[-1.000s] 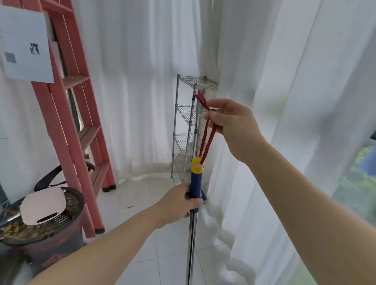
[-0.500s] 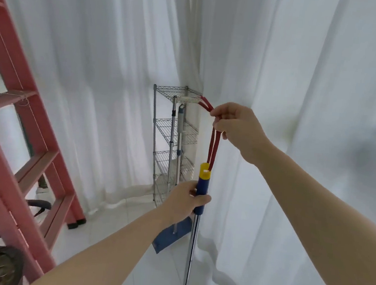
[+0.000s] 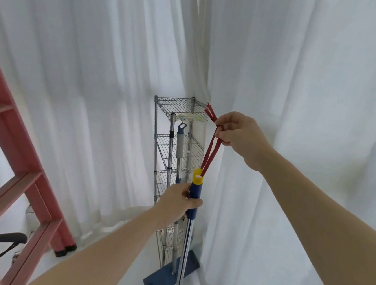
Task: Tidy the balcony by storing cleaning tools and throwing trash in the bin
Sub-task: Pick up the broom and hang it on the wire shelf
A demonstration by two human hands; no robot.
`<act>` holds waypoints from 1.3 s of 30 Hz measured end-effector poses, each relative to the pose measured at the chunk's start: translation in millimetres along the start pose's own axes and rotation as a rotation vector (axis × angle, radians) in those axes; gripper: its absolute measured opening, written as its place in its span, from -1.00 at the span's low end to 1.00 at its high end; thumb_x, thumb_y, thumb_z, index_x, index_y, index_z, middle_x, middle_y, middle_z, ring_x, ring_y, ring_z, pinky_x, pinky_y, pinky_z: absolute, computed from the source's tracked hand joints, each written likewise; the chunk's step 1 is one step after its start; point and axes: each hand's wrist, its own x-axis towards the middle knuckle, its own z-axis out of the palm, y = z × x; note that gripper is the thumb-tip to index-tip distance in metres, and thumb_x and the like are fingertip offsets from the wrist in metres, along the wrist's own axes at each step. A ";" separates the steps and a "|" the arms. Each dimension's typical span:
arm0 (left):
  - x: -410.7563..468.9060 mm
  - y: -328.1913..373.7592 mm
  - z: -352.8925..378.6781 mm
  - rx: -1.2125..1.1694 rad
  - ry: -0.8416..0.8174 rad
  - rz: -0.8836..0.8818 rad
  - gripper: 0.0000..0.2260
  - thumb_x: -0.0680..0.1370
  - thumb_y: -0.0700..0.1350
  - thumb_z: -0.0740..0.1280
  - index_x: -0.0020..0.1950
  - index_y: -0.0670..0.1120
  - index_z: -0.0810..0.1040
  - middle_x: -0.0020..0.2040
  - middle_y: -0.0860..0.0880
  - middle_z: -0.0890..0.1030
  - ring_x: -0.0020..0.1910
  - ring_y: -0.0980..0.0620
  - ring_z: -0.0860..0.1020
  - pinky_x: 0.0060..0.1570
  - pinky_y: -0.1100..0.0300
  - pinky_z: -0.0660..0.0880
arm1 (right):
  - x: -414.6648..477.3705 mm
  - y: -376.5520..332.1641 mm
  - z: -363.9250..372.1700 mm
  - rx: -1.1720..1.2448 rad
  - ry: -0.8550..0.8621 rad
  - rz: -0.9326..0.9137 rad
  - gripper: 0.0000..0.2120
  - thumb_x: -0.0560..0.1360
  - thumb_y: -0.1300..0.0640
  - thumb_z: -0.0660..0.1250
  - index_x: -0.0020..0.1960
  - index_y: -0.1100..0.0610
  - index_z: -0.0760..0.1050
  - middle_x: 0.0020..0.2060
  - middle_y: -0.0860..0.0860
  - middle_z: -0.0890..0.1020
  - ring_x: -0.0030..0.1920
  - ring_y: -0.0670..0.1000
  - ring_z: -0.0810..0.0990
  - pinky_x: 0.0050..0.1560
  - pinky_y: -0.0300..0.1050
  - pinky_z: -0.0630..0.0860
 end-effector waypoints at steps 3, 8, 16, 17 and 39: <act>42.6 -9.3 -8.1 -0.023 0.004 -0.008 -0.85 0.43 -0.20 0.43 -0.04 -0.11 0.53 -0.07 -0.20 0.59 0.04 -0.28 0.58 0.04 -0.23 0.55 | 37.4 18.0 3.2 0.039 -0.010 0.040 -0.73 0.42 0.48 0.19 -0.15 0.15 0.51 -0.33 0.06 0.55 -0.27 0.05 0.56 -0.13 -0.11 0.56; 112.9 -28.1 -24.0 -0.064 -0.055 -0.016 -0.83 0.47 -0.24 0.40 0.04 -0.13 0.53 -0.04 -0.15 0.60 0.06 -0.19 0.60 0.07 -0.16 0.57 | 100.4 44.1 15.0 -0.064 -0.051 0.058 -0.80 0.46 0.42 0.23 -0.09 0.15 0.50 -0.32 0.03 0.50 -0.32 0.01 0.51 -0.15 -0.11 0.53; 228.7 -49.8 -56.1 -0.010 -0.199 -0.029 -0.75 0.47 -0.23 0.40 0.13 -0.16 0.51 0.06 -0.12 0.62 0.08 -0.14 0.61 0.09 -0.10 0.57 | 207.3 83.0 47.1 -0.582 0.007 -0.074 -0.79 0.50 0.38 0.25 -0.01 0.08 0.44 -0.14 0.02 0.57 -0.18 0.00 0.55 -0.26 -0.29 0.49; 240.4 -52.2 -57.8 -0.003 -0.209 -0.034 -0.76 0.47 -0.23 0.40 0.13 -0.16 0.51 0.07 -0.12 0.61 0.08 -0.13 0.61 0.10 -0.09 0.57 | 217.1 87.8 48.0 -0.601 0.023 -0.074 -0.79 0.50 0.38 0.24 -0.02 0.08 0.46 -0.15 0.02 0.58 -0.16 0.01 0.56 -0.20 -0.24 0.52; 413.7 -34.3 -69.5 -0.432 -0.051 -0.213 -0.33 0.49 -0.39 0.24 0.53 -0.09 0.07 0.10 0.05 0.47 0.15 -0.04 0.44 0.20 0.03 0.39 | 355.6 202.6 67.8 -0.348 0.018 -0.063 -0.81 0.51 0.34 0.25 -0.18 0.15 0.58 -0.27 -0.03 0.58 -0.15 0.01 0.55 -0.08 -0.24 0.50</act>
